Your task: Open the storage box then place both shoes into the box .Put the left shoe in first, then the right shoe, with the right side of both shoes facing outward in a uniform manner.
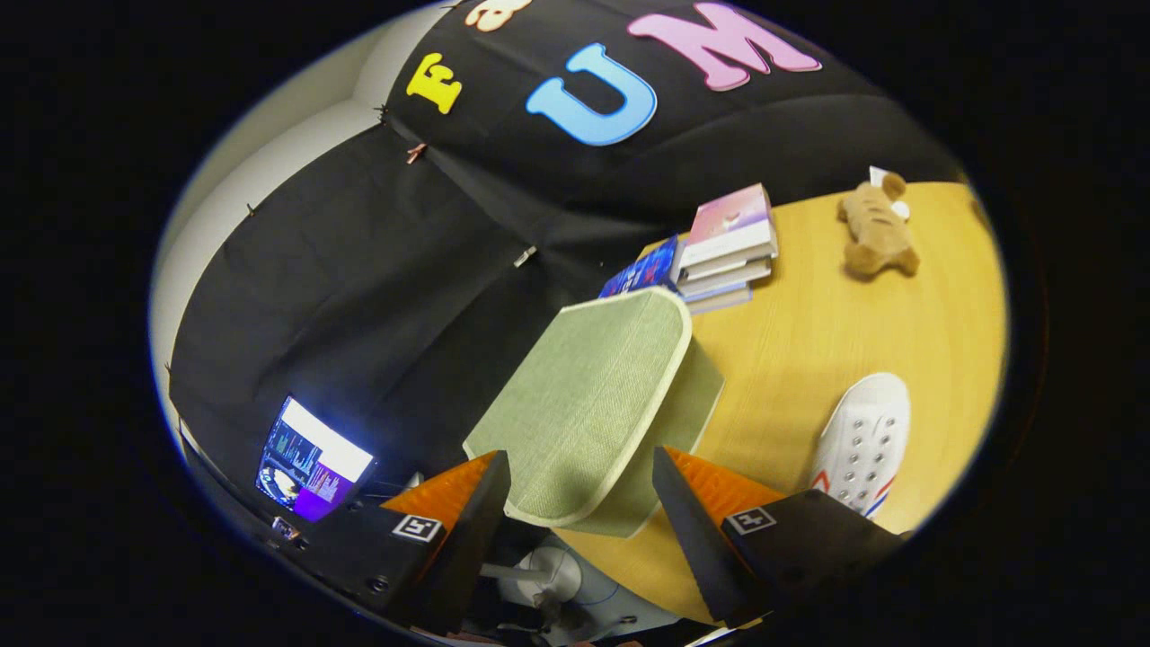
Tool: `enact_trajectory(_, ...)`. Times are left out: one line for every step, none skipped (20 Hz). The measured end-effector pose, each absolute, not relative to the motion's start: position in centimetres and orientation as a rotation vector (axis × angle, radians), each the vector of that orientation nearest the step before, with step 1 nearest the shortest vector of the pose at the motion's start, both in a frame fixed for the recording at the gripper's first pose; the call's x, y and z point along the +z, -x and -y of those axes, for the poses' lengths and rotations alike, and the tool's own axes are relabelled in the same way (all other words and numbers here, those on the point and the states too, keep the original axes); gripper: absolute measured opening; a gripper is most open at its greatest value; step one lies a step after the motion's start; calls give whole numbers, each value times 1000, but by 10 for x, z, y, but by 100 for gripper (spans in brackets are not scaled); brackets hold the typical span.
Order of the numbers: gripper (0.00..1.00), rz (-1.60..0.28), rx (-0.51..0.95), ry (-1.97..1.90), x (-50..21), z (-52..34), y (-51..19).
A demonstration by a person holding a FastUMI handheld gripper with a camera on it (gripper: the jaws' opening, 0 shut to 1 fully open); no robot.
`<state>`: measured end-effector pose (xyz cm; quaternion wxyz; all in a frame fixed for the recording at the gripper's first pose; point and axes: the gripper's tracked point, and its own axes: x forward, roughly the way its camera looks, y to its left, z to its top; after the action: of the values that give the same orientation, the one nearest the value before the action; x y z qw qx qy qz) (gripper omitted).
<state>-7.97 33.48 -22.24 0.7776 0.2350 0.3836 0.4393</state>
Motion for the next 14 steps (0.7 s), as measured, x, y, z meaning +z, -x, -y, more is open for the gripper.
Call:
enact_trajectory(98, -865, 969, -527, -232, -344, 85)
enact_trajectory(98, -898, 991, -554, -238, -351, 87)
enact_trajectory(98, -929, 1006, -582, -245, -355, 92)
enact_trajectory(98, -956, 1018, -614, -250, -360, 93)
enact_trajectory(98, -986, 1032, -652, -255, -364, 97)
enact_trajectory(98, -1017, 1043, -697, -257, -367, 99)
enact_trajectory(98, -1049, 1055, -753, -258, -372, 101)
enact_trajectory(98, -1079, 1065, -808, -258, -376, 103)
enact_trajectory(98, -1101, 1071, -860, -255, -381, 103)
enact_trajectory(97, -1118, 1075, -905, -254, -385, 102)
enact_trajectory(97, -1129, 1074, -936, -253, -390, 99)
enact_trajectory(96, -1137, 1075, -959, -251, -393, 98)
enact_trajectory(96, -1144, 1071, -968, -249, -393, 97)
enact_trajectory(96, -1143, 1067, -977, -248, -393, 95)
